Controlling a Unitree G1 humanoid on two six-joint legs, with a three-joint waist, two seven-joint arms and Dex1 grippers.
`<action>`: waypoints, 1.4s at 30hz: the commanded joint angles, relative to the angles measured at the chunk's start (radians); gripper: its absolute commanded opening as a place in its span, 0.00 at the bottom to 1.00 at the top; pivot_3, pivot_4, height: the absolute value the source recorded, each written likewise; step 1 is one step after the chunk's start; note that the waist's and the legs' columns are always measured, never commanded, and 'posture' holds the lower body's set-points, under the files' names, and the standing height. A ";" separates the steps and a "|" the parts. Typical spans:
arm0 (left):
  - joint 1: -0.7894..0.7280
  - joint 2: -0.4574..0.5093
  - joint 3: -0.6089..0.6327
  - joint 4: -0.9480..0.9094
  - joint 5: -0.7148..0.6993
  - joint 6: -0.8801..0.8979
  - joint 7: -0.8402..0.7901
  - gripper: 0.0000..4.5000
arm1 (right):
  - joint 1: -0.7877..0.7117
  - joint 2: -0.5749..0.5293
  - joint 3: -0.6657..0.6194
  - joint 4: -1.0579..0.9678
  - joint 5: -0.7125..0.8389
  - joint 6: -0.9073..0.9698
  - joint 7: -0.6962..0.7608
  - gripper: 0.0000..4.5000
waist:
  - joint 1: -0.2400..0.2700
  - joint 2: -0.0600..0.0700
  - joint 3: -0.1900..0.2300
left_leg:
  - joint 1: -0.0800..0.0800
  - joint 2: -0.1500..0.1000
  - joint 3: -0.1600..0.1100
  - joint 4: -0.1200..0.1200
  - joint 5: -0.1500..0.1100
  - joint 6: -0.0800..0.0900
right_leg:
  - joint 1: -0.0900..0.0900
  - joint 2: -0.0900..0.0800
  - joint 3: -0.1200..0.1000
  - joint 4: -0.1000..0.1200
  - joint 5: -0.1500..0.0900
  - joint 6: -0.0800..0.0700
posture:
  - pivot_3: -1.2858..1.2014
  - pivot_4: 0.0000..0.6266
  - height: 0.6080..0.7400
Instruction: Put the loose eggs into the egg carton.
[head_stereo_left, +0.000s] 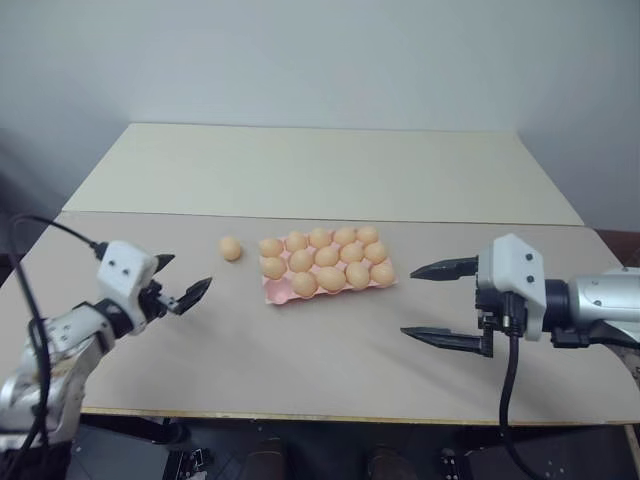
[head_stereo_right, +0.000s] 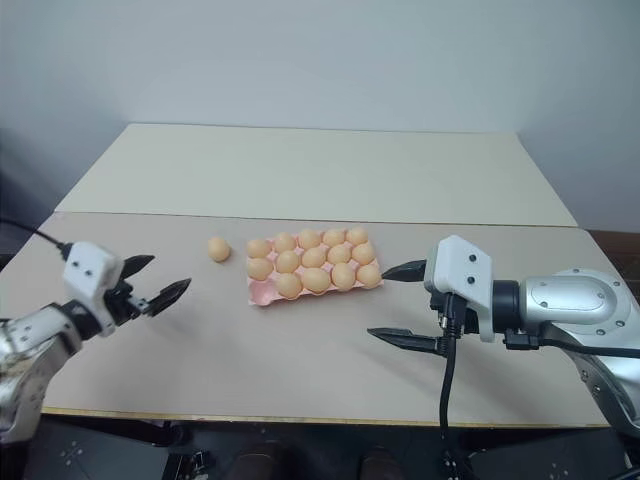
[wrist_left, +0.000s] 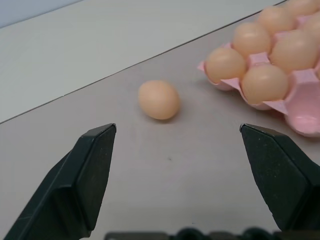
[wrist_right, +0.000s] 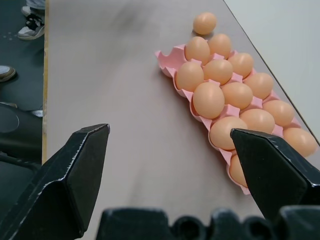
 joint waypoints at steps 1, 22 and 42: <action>-0.118 -0.045 -0.077 0.063 0.081 0.031 0.103 0.96 | -0.006 -0.008 -0.031 -0.020 0.008 0.001 -0.004 1.00 | 0.000 0.000 0.000 | 0.000 0.000 0.000 0.000 0.000 0.000 | 0.000 0.000 0.000 0.000 0.000 0.000 | 0.52 0.24 1.00; -0.459 -0.308 -0.173 0.643 0.282 -0.171 0.326 0.96 | 0.073 -0.032 -0.131 -0.081 0.037 0.067 -0.043 1.00 | 0.001 -0.002 0.001 | -0.002 -0.001 0.000 0.001 0.000 0.000 | -0.001 0.001 0.000 0.000 0.001 0.001 | 0.52 0.24 1.00; -0.347 -0.255 -0.121 0.411 0.195 -0.246 0.153 0.44 | 0.102 -0.036 -0.149 -0.086 0.034 0.067 -0.066 1.00 | -0.002 -0.002 0.001 | -0.002 0.000 0.000 0.001 0.000 0.000 | -0.002 0.001 0.000 0.000 0.001 0.001 | 0.52 0.24 1.00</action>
